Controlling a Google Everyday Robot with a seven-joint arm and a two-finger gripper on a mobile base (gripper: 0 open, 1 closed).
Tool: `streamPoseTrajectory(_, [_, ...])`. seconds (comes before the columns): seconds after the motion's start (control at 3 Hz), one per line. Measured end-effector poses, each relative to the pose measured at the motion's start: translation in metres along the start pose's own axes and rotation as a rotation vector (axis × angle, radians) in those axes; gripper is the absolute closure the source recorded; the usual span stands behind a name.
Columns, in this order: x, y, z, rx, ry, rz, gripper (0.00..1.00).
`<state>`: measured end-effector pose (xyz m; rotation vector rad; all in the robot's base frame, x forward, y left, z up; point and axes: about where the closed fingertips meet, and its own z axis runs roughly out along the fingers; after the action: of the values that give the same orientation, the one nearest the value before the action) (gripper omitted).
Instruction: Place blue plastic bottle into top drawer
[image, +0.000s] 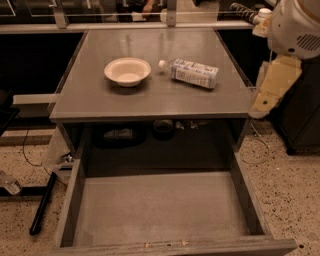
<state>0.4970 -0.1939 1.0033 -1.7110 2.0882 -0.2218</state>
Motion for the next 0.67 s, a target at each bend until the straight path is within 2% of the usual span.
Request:
streamPoseTrajectory(0.33, [-0.027, -0.051, 0.006, 0.068, -0.133, -0.065, 0.00])
streamPoseTrajectory(0.67, [-0.047, -0.089, 0.024, 0.042, -0.304, -0.109, 0.00])
